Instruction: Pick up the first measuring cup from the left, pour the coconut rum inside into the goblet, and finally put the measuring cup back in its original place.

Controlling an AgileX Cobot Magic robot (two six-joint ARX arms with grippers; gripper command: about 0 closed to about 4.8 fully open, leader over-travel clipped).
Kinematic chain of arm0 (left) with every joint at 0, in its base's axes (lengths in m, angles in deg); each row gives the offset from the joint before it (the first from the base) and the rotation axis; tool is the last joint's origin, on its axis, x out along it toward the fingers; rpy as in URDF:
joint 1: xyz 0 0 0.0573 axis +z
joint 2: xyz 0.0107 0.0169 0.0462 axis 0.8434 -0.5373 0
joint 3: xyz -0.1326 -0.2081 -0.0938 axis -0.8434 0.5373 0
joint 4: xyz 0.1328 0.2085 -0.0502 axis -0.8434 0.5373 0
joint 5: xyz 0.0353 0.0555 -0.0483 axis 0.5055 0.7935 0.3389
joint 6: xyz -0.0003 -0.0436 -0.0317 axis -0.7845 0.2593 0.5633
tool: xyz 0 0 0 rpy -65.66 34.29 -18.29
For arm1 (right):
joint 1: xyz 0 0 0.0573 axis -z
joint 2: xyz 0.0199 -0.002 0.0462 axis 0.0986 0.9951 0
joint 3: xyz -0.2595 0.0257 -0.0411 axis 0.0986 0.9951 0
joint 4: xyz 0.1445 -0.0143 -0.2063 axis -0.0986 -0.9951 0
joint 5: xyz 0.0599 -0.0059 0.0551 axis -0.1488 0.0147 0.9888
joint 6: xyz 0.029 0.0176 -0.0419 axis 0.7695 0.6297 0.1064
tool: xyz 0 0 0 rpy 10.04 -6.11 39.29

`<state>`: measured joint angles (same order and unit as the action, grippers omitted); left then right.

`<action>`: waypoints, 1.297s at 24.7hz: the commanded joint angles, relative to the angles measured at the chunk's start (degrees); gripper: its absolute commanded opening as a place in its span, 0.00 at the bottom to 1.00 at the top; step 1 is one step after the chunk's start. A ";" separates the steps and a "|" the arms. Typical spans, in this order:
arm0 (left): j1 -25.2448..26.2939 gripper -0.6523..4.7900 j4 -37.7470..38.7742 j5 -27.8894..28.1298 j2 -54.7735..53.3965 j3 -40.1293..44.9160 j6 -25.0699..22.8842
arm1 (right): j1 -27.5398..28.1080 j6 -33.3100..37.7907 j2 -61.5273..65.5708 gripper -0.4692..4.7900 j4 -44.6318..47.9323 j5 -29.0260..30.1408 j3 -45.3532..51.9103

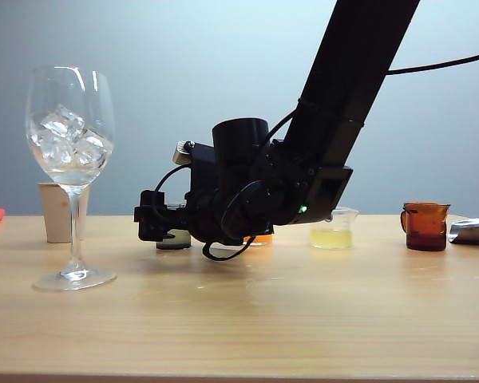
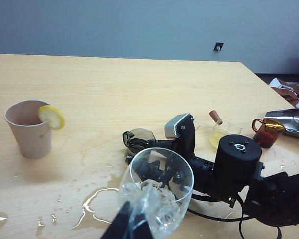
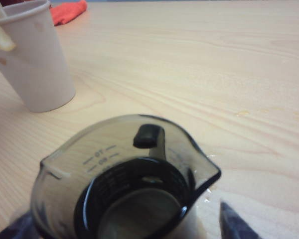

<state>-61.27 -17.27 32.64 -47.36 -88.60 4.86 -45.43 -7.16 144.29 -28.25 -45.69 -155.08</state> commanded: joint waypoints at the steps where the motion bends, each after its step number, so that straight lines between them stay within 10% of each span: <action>1: 0.07 0.11 -0.74 -0.24 0.07 -0.33 0.00 | 0.04 0.04 0.42 0.95 0.61 0.17 -0.31; 32: 0.09 0.11 -0.70 -0.26 0.04 -0.33 -0.04 | 0.11 -0.17 1.14 0.84 -1.09 1.03 -2.91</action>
<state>-61.27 -17.25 32.64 -47.36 -88.60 4.86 -45.19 -7.35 145.75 -30.20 -44.64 -157.81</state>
